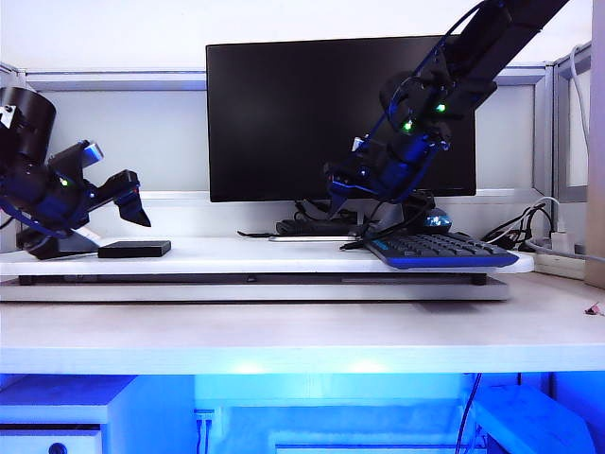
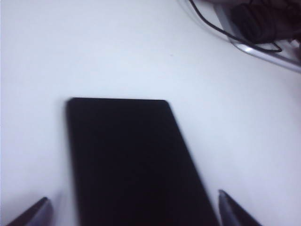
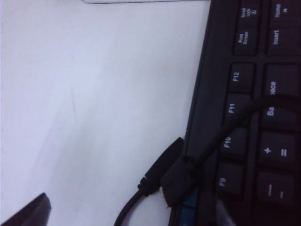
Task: Unplug the data cable of the portable hard drive.
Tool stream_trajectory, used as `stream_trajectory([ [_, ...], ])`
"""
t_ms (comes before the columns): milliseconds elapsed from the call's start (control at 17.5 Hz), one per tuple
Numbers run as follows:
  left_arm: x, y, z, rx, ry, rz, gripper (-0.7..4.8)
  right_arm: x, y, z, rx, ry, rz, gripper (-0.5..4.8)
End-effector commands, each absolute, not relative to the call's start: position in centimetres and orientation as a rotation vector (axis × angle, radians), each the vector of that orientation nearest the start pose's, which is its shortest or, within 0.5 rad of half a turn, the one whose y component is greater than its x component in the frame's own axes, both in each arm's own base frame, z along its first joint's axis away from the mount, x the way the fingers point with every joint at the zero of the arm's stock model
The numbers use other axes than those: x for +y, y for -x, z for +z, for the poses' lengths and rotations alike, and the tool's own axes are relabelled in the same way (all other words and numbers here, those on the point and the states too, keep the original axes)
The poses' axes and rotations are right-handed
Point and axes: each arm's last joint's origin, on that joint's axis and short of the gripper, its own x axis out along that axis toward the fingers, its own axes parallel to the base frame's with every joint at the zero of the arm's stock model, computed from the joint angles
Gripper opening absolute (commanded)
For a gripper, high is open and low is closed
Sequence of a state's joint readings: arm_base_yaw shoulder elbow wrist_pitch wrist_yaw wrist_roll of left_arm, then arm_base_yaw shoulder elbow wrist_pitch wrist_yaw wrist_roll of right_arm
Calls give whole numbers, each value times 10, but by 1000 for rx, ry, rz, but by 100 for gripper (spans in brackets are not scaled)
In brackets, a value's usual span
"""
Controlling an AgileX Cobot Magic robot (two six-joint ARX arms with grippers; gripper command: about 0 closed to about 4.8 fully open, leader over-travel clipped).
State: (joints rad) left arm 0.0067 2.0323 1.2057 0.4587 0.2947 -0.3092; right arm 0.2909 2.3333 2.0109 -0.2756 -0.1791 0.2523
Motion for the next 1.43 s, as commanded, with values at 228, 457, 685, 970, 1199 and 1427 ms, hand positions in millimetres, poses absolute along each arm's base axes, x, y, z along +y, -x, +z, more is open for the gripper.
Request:
stream_trajectory([
  [228,0,-434,170,395,78,-229,473,162,-501,252,526,33,284,479],
  [457,1,-432,191,338,-38,-204,473,160,-497,276,433,40,235,479],
  [685,1,-433,225,248,-94,-198,473,159,-492,300,332,142,214,479],
  [970,1,-442,250,282,-89,-207,472,157,-493,305,287,103,292,470],
  [1199,0,-442,250,289,-83,-225,471,158,-502,279,370,-11,479,458],
  [1427,-1,-441,248,320,-77,-251,471,153,-513,291,268,-431,693,409],
])
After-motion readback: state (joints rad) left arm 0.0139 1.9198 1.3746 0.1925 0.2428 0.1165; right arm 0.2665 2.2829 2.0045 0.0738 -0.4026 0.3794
